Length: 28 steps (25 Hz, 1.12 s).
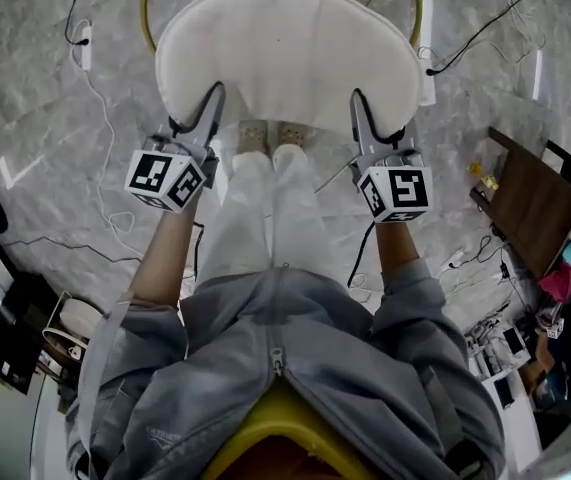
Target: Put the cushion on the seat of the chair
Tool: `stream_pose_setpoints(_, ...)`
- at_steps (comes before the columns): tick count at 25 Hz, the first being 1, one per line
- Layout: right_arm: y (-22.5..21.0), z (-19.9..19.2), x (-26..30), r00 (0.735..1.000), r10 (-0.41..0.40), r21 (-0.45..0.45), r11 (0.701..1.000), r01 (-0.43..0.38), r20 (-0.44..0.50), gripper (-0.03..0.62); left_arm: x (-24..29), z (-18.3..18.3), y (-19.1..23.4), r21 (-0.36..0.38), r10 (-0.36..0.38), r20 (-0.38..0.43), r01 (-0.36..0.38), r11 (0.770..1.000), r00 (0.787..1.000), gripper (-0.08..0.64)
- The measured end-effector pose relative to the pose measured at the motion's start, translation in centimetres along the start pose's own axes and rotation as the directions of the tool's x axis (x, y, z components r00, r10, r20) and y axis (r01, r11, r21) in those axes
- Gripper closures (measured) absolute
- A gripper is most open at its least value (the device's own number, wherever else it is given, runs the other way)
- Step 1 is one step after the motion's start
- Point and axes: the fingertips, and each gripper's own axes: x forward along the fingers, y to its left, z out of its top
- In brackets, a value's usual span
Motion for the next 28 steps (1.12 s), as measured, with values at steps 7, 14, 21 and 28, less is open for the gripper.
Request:
stream_pose_setpoints(7, -0.9, -5.4, 3.6, 0.998, 0.013, 0.016, 1.000, -0.012, -0.063, 0.505, 2.0, -4.8, 3.0, -0.036, 0.023, -0.064, -0.025, 0.999, 0.998, 0.491)
stream_pose_setpoints(14, -1.6, -9.2, 7.3, 0.991, 0.021, 0.041, 0.999, -0.015, -0.135, 0.500, 4.1, -8.4, 6.3, -0.076, 0.032, -0.134, -0.042, 0.996, 0.990, 0.489)
stream_pose_setpoints(21, -3.2, -12.6, 9.8, 0.975, 0.023, 0.050, 0.999, -0.012, -0.221, 0.491, 6.5, -11.5, 8.2, -0.114, 0.020, -0.219, -0.046, 0.992, 0.976, 0.488)
stream_pose_setpoints(28, -4.1, -15.5, 11.8, 0.957, 0.009, 0.040, 0.999, 0.003, -0.290, 0.464, 7.7, -13.9, 9.8, -0.099, 0.043, -0.302, -0.076, 0.992, 0.952, 0.482)
